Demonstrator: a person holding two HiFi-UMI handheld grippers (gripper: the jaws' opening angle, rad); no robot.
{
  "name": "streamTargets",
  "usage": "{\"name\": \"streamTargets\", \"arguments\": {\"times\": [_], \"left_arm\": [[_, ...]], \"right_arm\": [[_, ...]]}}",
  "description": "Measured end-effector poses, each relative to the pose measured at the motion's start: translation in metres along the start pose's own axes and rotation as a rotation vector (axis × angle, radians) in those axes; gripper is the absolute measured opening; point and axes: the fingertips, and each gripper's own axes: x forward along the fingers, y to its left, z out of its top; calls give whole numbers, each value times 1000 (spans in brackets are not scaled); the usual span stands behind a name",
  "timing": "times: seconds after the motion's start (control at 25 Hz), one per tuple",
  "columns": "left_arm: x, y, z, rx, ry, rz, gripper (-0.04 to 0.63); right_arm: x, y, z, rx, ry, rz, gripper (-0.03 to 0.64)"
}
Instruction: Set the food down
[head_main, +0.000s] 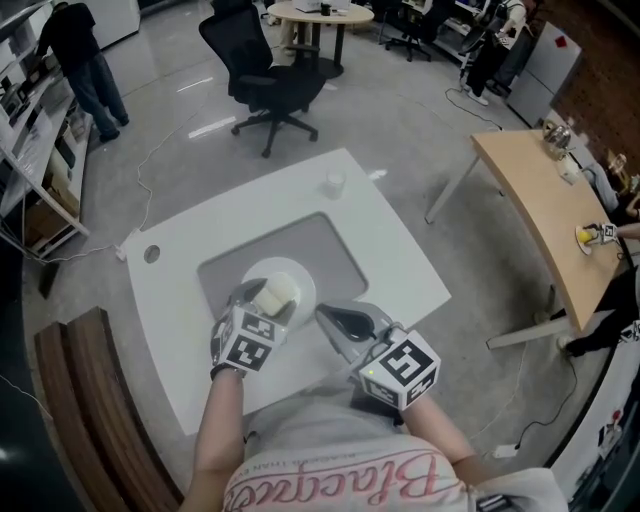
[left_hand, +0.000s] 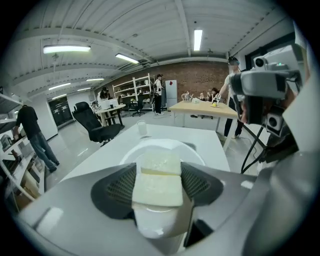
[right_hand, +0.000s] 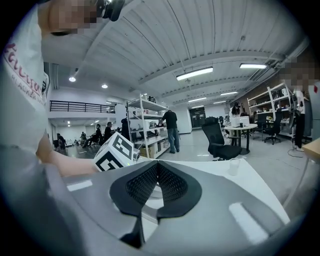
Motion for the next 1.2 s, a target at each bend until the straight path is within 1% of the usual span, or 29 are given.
{"name": "streamTargets", "arguments": {"times": [0.24, 0.36, 0.6, 0.8, 0.96, 1.08, 1.12, 1.2], "left_arm": [[50, 21, -28, -8, 72, -4, 276], [67, 27, -39, -16, 99, -2, 276], [88, 30, -48, -51, 106, -28, 276], [98, 26, -53, -48, 123, -49, 276], [100, 29, -51, -86, 119, -60, 278], [99, 30, -51, -97, 120, -55, 281], [99, 31, -51, -98, 117, -46, 289], [97, 35, -52, -99, 110, -22, 330]], "right_arm": [[8, -10, 3, -13, 11, 4, 2], [12, -13, 3, -17, 16, 4, 2], [16, -22, -3, -13, 39, -5, 2], [19, -27, -6, -4, 54, -3, 2], [24, -25, -3, -5, 54, 9, 2], [26, -23, -2, -9, 50, 20, 2], [27, -23, -3, -13, 46, 24, 2], [27, -23, -3, -18, 41, 29, 2]]}}
